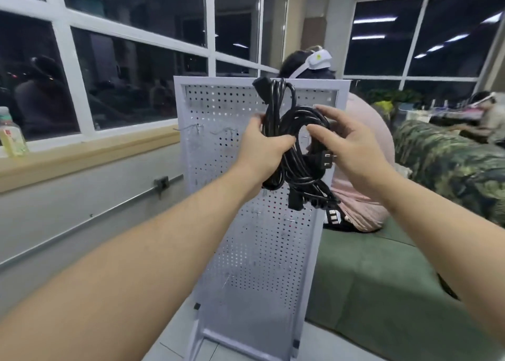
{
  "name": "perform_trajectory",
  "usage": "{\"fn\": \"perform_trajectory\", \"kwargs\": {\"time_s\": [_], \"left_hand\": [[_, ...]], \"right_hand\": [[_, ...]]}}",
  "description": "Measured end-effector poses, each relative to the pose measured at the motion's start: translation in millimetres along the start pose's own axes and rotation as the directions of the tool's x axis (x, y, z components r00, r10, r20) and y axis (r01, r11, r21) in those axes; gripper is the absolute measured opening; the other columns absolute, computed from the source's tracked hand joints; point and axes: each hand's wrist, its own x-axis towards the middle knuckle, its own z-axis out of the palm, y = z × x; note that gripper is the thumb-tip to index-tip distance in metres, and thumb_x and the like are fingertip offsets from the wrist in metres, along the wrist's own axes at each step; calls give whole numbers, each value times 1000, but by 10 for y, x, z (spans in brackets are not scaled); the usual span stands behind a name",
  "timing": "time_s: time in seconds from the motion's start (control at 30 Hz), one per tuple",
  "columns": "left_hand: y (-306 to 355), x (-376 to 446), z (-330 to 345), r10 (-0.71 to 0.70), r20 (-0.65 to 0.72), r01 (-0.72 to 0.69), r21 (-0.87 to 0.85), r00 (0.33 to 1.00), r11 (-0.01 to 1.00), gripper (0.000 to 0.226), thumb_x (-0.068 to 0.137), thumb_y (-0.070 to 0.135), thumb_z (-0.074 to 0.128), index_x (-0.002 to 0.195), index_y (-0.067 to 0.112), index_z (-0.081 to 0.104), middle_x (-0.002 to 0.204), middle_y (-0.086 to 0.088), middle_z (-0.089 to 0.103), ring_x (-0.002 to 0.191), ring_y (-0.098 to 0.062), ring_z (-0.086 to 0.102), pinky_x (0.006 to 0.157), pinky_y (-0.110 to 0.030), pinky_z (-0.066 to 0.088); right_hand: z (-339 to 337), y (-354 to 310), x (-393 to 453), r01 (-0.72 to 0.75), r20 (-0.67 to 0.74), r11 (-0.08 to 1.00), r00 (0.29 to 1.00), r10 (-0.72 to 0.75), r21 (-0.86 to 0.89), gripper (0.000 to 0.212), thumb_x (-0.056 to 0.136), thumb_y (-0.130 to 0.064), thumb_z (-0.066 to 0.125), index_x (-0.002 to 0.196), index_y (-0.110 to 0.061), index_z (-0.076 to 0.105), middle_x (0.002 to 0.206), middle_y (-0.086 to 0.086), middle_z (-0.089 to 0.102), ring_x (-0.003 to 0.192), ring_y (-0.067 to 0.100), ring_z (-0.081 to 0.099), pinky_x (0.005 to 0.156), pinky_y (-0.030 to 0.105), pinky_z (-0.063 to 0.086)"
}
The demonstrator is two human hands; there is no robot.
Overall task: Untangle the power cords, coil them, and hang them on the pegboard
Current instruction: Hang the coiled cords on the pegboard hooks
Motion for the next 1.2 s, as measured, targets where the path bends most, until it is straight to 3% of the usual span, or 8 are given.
{"fn": "perform_trajectory", "kwargs": {"time_s": [0.13, 0.2, 0.33, 0.43, 0.6, 0.77, 0.9, 1.2], "left_hand": [[-27, 127, 205, 33, 3, -33, 11, 999, 999, 34, 81, 7, 75, 99, 28, 54, 100, -7, 73, 92, -26, 73, 84, -45, 61], [-66, 172, 255, 38, 12, -38, 20, 999, 999, 34, 83, 6, 73, 98, 29, 52, 98, -4, 71, 87, -20, 71, 77, -35, 61], [-133, 245, 294, 17, -2, -17, 17, 1000, 1000, 33, 86, 7, 73, 96, 30, 51, 96, -1, 69, 84, -17, 70, 70, -28, 58], [-165, 296, 300, -5, -3, 5, 8, 1000, 1000, 34, 86, 7, 73, 99, 30, 51, 95, -1, 69, 84, -17, 70, 72, -32, 60], [-172, 327, 234, -51, 45, 52, -20, 998, 998, 31, 85, 5, 72, 109, 18, 57, 90, -2, 70, 79, -18, 70, 81, -43, 61], [-200, 343, 143, -57, 72, 60, -33, 996, 998, 35, 86, 7, 73, 116, 15, 58, 90, 0, 72, 79, -16, 72, 73, -34, 57], [-246, 385, 121, -58, 65, 60, -28, 996, 998, 33, 87, 7, 72, 115, 16, 57, 87, 3, 71, 75, -11, 72, 72, -32, 56], [-379, 492, 32, -123, 135, 142, -135, 983, 981, 32, 84, 4, 75, 111, 8, 60, 93, -8, 70, 84, -25, 72, 77, -40, 57]], "right_hand": [[-163, 24, 77, 81, -49, 980, 995, -91, -181, 36, 99, -16, 66, 134, -8, 62, 112, -14, 66, 93, -12, 64, 83, 9, 48], [-202, 79, 100, 55, -41, 978, 997, -64, -200, 35, 101, -13, 62, 136, -11, 58, 116, -18, 60, 92, -24, 57, 81, 2, 43], [-179, 129, 166, -47, -6, 985, 999, 47, -169, 50, 94, -43, 67, 138, -21, 61, 120, -3, 71, 106, 12, 69, 90, 36, 58], [-193, 200, 205, -56, -1, 988, 998, 56, -146, 63, 84, -59, 70, 136, -25, 63, 120, -4, 72, 108, 20, 70, 97, 49, 56], [-184, 229, 252, -133, 30, 991, 991, 133, -5, 31, 104, -20, 57, 134, -15, 60, 109, 3, 72, 80, 16, 71, 72, 40, 63], [-138, 252, 278, -94, 3, 995, 996, 94, -31, 34, 103, -17, 58, 137, -9, 57, 120, 9, 71, 103, 18, 71, 80, 35, 63], [-79, 237, 299, -76, -8, 993, 997, 76, -93, 33, 103, -22, 59, 134, -13, 60, 120, 4, 71, 106, 18, 70, 93, 46, 59], [-33, 297, 347, -151, 25, 988, 988, 152, -22, 28, 105, -21, 55, 132, -17, 58, 111, 0, 72, 82, 10, 72, 64, 29, 61]]}}
